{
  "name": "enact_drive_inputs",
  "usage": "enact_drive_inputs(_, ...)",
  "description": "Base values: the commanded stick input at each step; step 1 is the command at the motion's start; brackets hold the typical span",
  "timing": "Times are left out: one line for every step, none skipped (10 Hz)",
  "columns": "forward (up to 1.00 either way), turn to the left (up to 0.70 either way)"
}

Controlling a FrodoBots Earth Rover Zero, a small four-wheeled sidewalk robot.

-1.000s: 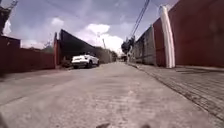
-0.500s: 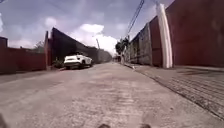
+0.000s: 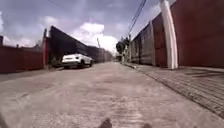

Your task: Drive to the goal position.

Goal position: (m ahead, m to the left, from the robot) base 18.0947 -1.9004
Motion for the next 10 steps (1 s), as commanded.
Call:
enact_drive_inputs(0.85,0.01)
enact_drive_inputs(0.85,0.01)
enact_drive_inputs(0.85,0.01)
enact_drive_inputs(0.85,0.01)
enact_drive_inputs(0.85,0.01)
enact_drive_inputs(0.85,0.01)
enact_drive_inputs(0.85,0.01)
enact_drive_inputs(0.85,0.01)
enact_drive_inputs(0.85,0.01)
enact_drive_inputs(0.85,0.01)
